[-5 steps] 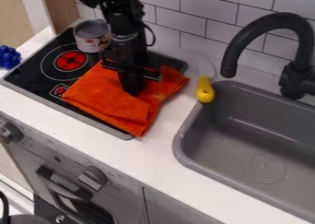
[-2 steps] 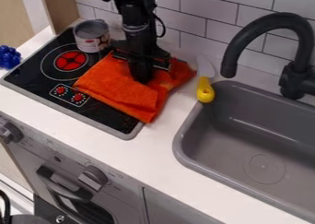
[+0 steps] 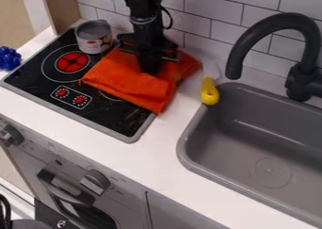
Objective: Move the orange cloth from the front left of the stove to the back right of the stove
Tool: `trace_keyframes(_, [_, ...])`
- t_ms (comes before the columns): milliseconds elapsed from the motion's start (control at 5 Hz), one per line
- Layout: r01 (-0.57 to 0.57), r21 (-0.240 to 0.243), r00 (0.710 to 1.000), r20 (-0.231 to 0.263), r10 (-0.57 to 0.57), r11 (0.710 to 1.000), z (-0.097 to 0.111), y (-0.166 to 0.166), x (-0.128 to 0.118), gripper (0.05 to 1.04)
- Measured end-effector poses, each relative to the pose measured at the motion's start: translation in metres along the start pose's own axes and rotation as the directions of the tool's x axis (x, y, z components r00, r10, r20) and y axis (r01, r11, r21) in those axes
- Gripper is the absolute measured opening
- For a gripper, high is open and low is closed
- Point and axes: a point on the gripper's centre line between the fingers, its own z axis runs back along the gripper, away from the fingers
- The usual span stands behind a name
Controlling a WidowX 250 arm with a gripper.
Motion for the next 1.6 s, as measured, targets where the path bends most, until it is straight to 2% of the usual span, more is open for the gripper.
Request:
trace_keyframes(600, [0.013,-0.004,0.999,0.034,-0.013,1.000,-0.001,-0.001,0.012,0.057])
trace_keyframes(800, [-0.006,-0.002,1.000,0.022,0.006,1.000,0.000,0.002,0.012,0.059])
trace_keyframes(1000, [-0.013,-0.036,1.000,0.022,0.014,0.999,0.005,0.009,0.008,0.052])
trace_keyframes(1400, [-0.048,-0.066,0.991,0.122,0.056,0.997,0.032,0.018,0.001,0.064])
trace_keyframes(1600, [-0.072,-0.092,0.988,0.127,0.084,0.993,0.035,0.019,0.000,0.140])
